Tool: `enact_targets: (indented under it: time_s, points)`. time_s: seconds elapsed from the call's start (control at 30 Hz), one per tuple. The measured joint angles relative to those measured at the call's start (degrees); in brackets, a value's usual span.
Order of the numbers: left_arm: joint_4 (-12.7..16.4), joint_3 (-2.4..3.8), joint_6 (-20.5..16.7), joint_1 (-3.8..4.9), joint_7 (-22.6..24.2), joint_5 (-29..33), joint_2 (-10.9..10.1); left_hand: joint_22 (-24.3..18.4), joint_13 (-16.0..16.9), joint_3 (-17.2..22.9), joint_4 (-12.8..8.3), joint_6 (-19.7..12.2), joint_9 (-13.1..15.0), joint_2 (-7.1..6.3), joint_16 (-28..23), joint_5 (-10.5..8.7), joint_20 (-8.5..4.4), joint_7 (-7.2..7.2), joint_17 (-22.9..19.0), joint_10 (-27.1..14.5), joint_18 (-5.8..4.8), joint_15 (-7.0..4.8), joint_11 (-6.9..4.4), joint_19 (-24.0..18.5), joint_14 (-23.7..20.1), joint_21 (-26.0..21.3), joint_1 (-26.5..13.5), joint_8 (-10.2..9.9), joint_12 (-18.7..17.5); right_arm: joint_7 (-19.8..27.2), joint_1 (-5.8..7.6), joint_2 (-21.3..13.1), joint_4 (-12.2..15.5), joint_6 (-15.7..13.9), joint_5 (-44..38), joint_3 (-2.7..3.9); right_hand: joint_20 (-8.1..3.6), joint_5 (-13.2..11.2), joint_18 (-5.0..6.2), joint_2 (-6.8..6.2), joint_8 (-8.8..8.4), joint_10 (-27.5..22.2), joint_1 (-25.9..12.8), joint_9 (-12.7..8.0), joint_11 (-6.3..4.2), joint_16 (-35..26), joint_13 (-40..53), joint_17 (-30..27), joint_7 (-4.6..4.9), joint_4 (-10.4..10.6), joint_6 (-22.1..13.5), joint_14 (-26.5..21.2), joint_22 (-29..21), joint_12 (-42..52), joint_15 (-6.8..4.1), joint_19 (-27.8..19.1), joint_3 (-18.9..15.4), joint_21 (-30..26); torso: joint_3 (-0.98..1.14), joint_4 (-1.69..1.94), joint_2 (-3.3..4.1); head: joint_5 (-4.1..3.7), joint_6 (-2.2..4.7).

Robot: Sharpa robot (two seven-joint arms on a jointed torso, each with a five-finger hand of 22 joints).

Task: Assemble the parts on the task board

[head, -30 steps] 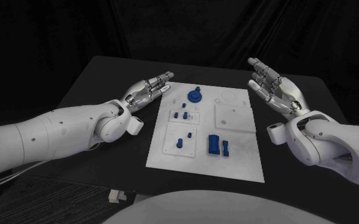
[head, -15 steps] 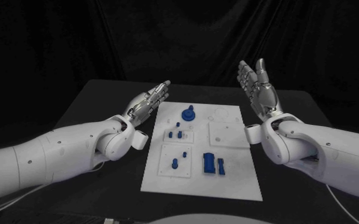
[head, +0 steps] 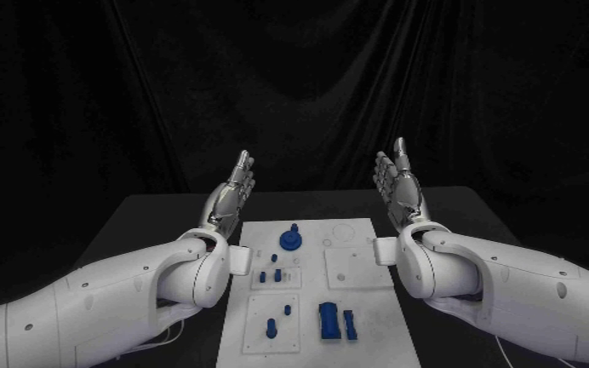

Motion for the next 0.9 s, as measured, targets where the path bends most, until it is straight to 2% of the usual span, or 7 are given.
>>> enact_targets:
  time_s: [0.1, 0.17, 0.23, 0.3, 0.47, 0.77, 0.9]
  points:
    - [0.7, 0.59, -3.64, -0.09, -0.78, 1.24, 0.18, 0.0, 0.0, 0.7, -1.39, -1.91, 0.0, -0.18, 0.0, -0.77, 0.0, -0.09, 0.0, 0.0, 0.0, 0.0, 0.0, 0.0, 0.0, 0.0, -2.58, 0.0, -0.2, -0.28, 0.0, 0.0, -0.02, -0.46, 0.7, 0.0, 0.0, 0.0, 0.0, 0.0, 0.0, 0.0, 0.0, 0.01, 0.0, 0.0, 0.0, 0.0, 0.0, 0.0, 0.0, 0.0, 0.0, 0.0, 0.0, 0.0, 0.0, 0.0, 0.1, -0.13, -0.1, -0.11, 0.29]
    - [0.93, 0.75, -5.11, -0.13, -1.09, 1.76, 0.23, 0.0, 0.0, 1.1, -1.79, -2.72, 0.0, -0.28, 0.0, -1.25, 0.0, -0.09, 0.01, 0.0, 0.0, 0.0, 0.0, 0.0, 0.0, 0.0, -3.88, 0.0, -0.23, -0.39, 0.0, -0.01, -0.02, -0.64, 0.96, 0.0, 0.0, 0.0, 0.01, 0.0, 0.0, 0.0, 0.0, 0.01, 0.0, 0.0, 0.0, 0.0, 0.0, 0.0, 0.0, 0.0, 0.0, 0.0, 0.0, 0.0, 0.0, 0.0, 0.12, -0.17, -0.14, -0.12, 0.32]
    - [1.08, 0.83, -6.51, -0.17, -1.43, 2.27, 0.28, 0.0, 0.01, 1.33, -2.33, -3.54, 0.0, -0.36, 0.0, -2.46, 0.0, -0.08, 0.01, 0.0, -0.93, 0.0, 0.0, 0.0, 0.0, 0.0, -5.36, 0.0, -0.23, -0.5, 0.0, -0.01, -0.02, -0.81, 1.21, 0.0, 0.0, 0.0, 0.0, 0.0, 0.0, 0.0, 0.0, 0.01, 0.0, 0.0, 0.0, 0.0, 0.0, 0.0, 0.0, 0.0, 0.0, 0.0, 0.0, 0.0, 0.0, 0.0, 0.14, -0.2, -0.16, -0.12, 0.35]
    - [1.15, 0.84, -7.69, -0.19, -1.74, 2.74, 0.28, 0.01, 0.01, 1.55, -2.55, -3.83, 0.0, -0.4, 0.0, -3.62, -0.21, -0.11, 0.0, 0.18, -0.91, 0.0, 0.17, -0.21, 0.0, 0.0, -6.73, 0.0, -0.22, -0.59, 0.0, -0.01, -0.02, -0.97, 1.44, 0.0, 0.0, 0.0, 0.0, 0.0, 0.0, 0.0, 0.0, 0.01, 0.0, 0.0, 0.0, 0.0, 0.0, 0.0, 0.0, 0.0, 0.01, 0.0, 0.0, 0.0, 0.0, 0.0, 0.16, -0.21, -0.18, -0.12, 0.37]
    - [1.15, 0.85, -9.18, -0.2, -2.24, 3.47, 0.28, 0.01, 0.01, 1.64, -2.96, -4.74, 0.01, -0.5, 0.0, -5.28, -0.21, -0.09, -0.03, 0.2, -0.91, 0.0, 0.2, -0.21, 0.0, 0.0, -9.72, 0.0, -0.21, -0.71, 0.0, 0.0, -0.02, -1.2, 1.79, 0.0, 0.0, 0.0, 0.01, 0.0, 0.0, 0.0, 0.01, 0.02, 0.0, 0.0, 0.0, 0.0, 0.0, 0.0, 0.0, 0.0, 0.01, 0.01, 0.0, 0.0, 0.0, 0.0, 0.18, -0.24, -0.2, -0.12, 0.37]
    - [1.16, 0.85, -10.3, -0.2, -2.62, 4.07, 0.28, 0.02, 0.03, 1.95, -3.26, -5.14, 0.02, -0.63, 0.0, -6.21, -0.2, -0.09, -0.04, 0.2, -0.9, 0.01, 0.2, -0.21, 0.0, 0.0, -13.82, 0.0, -0.2, -0.84, 0.0, 0.0, -0.02, -1.39, 2.08, 0.0, 0.0, 0.01, 0.01, 0.0, 0.01, 0.0, 0.01, 0.03, 0.0, 0.0, 0.01, 0.01, 0.0, 0.0, 0.0, 0.0, 0.01, 0.01, 0.0, 0.0, 0.0, 0.0, 0.19, -0.25, -0.2, -0.12, 0.37]
    - [1.16, 0.85, -10.51, -0.21, -2.69, 4.16, 0.28, 0.02, 0.03, 1.94, -3.26, -5.14, 0.02, -0.54, 0.0, -6.38, -0.2, -0.09, -0.04, 0.2, -0.89, 0.01, 0.19, -0.21, 0.0, 0.0, -20.68, 0.0, -0.2, -0.87, 0.0, 0.0, -0.02, -1.43, 2.15, 0.0, 0.0, 0.0, 0.02, 0.0, 0.01, 0.0, 0.01, 0.01, 0.0, 0.0, 0.01, 0.01, 0.0, 0.0, 0.0, 0.0, 0.02, 0.01, 0.0, 0.0, 0.0, 0.0, 0.19, -0.25, -0.21, -0.12, 0.37]
